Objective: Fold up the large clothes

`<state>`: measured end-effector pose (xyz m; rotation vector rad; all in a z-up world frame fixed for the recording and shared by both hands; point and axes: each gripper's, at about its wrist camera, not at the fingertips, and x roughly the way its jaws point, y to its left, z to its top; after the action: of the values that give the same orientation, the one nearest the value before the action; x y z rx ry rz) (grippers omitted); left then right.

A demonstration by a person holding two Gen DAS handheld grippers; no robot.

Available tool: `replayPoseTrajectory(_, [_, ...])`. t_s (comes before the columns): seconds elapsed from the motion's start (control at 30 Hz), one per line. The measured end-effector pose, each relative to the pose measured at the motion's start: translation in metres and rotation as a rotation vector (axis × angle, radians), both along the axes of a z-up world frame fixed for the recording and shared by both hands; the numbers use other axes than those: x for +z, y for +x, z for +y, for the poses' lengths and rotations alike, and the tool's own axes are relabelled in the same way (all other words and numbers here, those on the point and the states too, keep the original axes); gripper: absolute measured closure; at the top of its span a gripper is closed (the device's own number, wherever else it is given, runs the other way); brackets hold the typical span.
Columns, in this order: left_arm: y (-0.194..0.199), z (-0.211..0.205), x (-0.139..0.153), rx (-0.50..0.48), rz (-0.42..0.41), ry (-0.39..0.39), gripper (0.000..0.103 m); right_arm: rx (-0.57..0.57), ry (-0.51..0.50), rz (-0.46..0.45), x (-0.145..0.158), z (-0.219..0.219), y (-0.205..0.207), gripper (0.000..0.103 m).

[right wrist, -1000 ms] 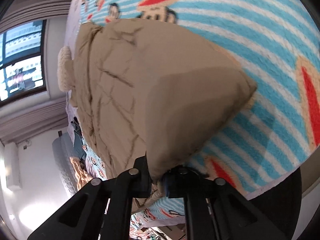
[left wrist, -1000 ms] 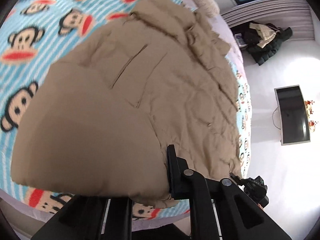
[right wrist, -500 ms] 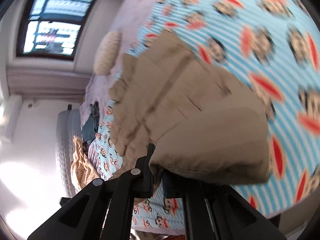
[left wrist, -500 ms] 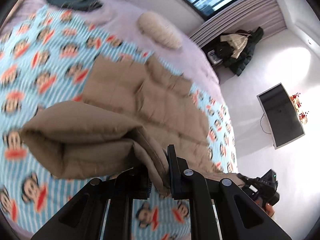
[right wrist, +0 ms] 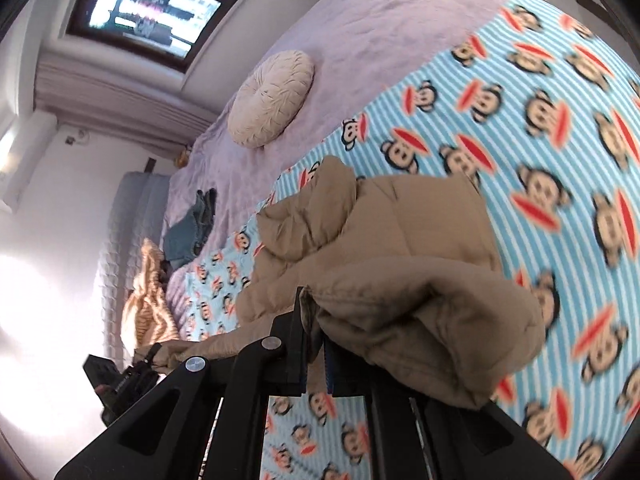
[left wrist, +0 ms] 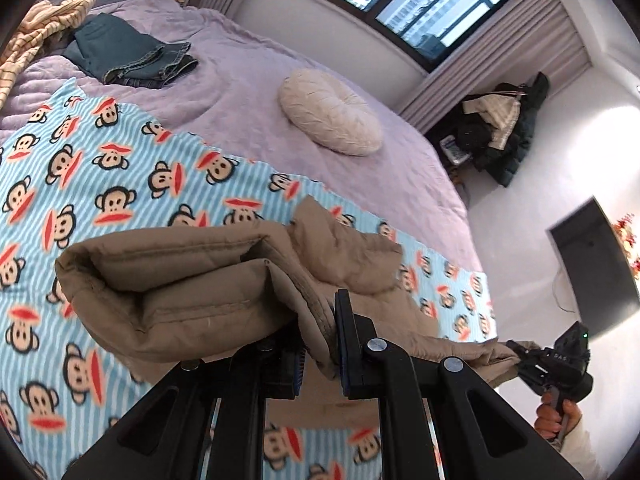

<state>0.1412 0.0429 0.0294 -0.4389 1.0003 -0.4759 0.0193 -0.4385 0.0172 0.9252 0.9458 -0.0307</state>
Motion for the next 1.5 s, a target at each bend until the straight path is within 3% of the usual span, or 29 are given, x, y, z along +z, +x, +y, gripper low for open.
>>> replayPoseTrajectory(0.2, [0.071, -0.016, -0.057, -0.027, 0.083, 0.065, 0.088, -0.04, -0.008, 0.05, -0.043, -0.011, 0.064, 0.097])
replayPoseTrajectory(0.37, [0.123, -0.037, -0.115, -0.061, 0.126, 0.11, 0.088, -0.108, -0.013, 0.113, -0.107, -0.026, 0.105, 0.097])
replayPoseTrajectory(0.57, [0.156, -0.053, -0.173, -0.017, 0.157, 0.087, 0.088, -0.128, -0.025, 0.145, -0.165, -0.033, 0.127, 0.097])
replayPoseTrajectory(0.7, [0.151, -0.062, -0.176, -0.011, 0.092, 0.169, 0.085, -0.112, -0.026, 0.14, -0.17, -0.033, 0.131, 0.096])
replayPoseTrajectory(0.73, [0.146, -0.064, -0.171, -0.012, 0.062, 0.193, 0.081, -0.104, -0.036, 0.142, -0.167, -0.031, 0.131, 0.096])
replayPoseTrajectory(0.77, [0.139, -0.066, -0.163, -0.011, 0.017, 0.23, 0.062, -0.097, -0.05, 0.145, -0.163, -0.03, 0.131, 0.094])
replayPoseTrajectory(0.8, [0.133, -0.066, -0.155, -0.003, -0.022, 0.263, 0.029, -0.093, -0.069, 0.152, -0.158, -0.028, 0.13, 0.093])
replayPoseTrajectory(0.83, [0.125, -0.065, -0.145, 0.007, -0.064, 0.284, 0.016, -0.089, -0.094, 0.157, -0.149, -0.024, 0.128, 0.091])
replayPoseTrajectory(0.87, [0.116, -0.063, -0.133, 0.01, -0.121, 0.282, 0.011, -0.087, -0.113, 0.156, -0.142, -0.021, 0.126, 0.088])
replayPoseTrajectory(0.97, [0.107, -0.068, -0.115, -0.06, -0.175, 0.316, 0.011, -0.079, -0.195, 0.124, -0.118, -0.007, 0.117, 0.082])
replayPoseTrajectory(1.03, [0.107, -0.077, -0.114, -0.132, -0.169, 0.318, 0.011, -0.06, -0.238, 0.092, -0.105, 0.006, 0.112, 0.081])
replayPoseTrajectory(1.1, [0.109, -0.084, -0.118, -0.167, -0.161, 0.328, 0.029, -0.034, -0.258, 0.072, -0.099, 0.016, 0.111, 0.081])
replayPoseTrajectory(1.13, [0.111, -0.089, -0.122, -0.185, -0.152, 0.336, 0.029, -0.016, -0.277, 0.063, -0.097, 0.021, 0.111, 0.079])
replayPoseTrajectory(1.2, [0.113, -0.096, -0.129, -0.201, -0.133, 0.325, 0.033, 0.01, -0.346, 0.05, -0.093, 0.03, 0.113, 0.069])
replayPoseTrajectory(1.23, [0.113, -0.099, -0.132, -0.204, -0.125, 0.311, 0.033, 0.019, -0.371, 0.044, -0.091, 0.032, 0.113, 0.059])
replayPoseTrajectory(1.27, [0.113, -0.102, -0.135, -0.206, -0.12, 0.307, 0.033, 0.033, -0.385, 0.037, -0.089, 0.034, 0.114, 0.057])
replayPoseTrajectory(1.4, [0.112, -0.114, -0.142, -0.211, -0.133, 0.349, 0.033, 0.151, -0.331, 0.062, -0.097, 0.043, 0.12, 0.06])
replayPoseTrajectory(1.47, [0.12, -0.122, -0.154, -0.215, -0.133, 0.392, 0.033, 0.23, -0.342, 0.129, -0.117, 0.052, 0.129, 0.078])
replayPoseTrajectory(1.5, [0.125, -0.125, -0.161, -0.209, -0.143, 0.436, 0.033, 0.243, -0.354, 0.157, -0.126, 0.053, 0.133, 0.079])
